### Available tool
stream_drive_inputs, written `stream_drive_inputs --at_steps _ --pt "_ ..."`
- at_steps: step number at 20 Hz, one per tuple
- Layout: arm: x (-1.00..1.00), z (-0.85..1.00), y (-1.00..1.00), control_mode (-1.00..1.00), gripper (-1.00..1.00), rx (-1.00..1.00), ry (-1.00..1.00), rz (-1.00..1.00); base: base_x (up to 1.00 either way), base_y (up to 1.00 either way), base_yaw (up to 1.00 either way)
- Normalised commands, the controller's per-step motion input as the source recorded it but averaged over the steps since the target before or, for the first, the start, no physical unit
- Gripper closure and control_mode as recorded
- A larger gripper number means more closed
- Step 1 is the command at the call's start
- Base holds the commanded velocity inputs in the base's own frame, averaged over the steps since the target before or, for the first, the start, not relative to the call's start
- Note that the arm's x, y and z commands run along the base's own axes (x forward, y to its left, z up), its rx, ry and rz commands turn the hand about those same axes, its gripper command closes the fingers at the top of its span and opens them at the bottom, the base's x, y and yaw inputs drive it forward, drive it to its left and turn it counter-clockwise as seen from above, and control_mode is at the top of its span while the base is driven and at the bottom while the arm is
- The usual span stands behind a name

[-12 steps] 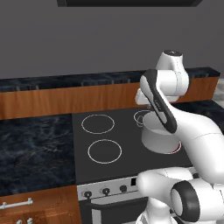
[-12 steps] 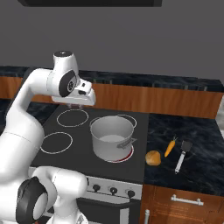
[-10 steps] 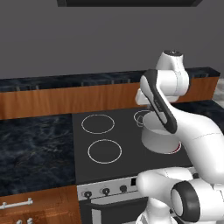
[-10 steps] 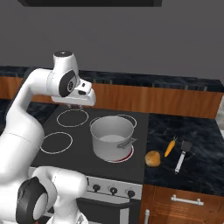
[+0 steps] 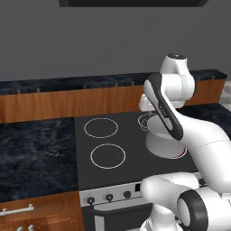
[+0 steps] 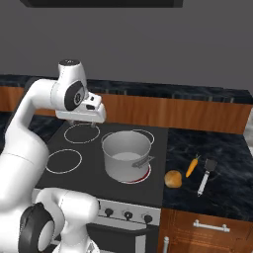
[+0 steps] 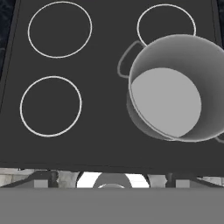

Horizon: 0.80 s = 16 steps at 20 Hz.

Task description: Put the potato and carrot in the pot. Retrieve the spatula and lightly stir the vegetables in the pot.

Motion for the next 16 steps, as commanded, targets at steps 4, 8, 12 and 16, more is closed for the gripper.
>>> stream_drive_inputs --at_steps 4,8,12,16 --pt "-0.4 0.0 -0.41 -1.0 -1.0 0.0 0.1 -0.11 0.0 0.0 0.0" --pt "-0.4 -0.03 -0.63 -1.0 -1.0 0.04 0.13 -0.21 0.0 0.0 0.0" --pt "-0.04 -0.3 -1.0 -1.0 -1.0 0.1 0.29 -0.24 0.0 0.0 0.0" --pt "0.09 -0.42 -1.0 -1.0 -1.0 0.1 0.36 -0.2 0.0 0.0 0.0"
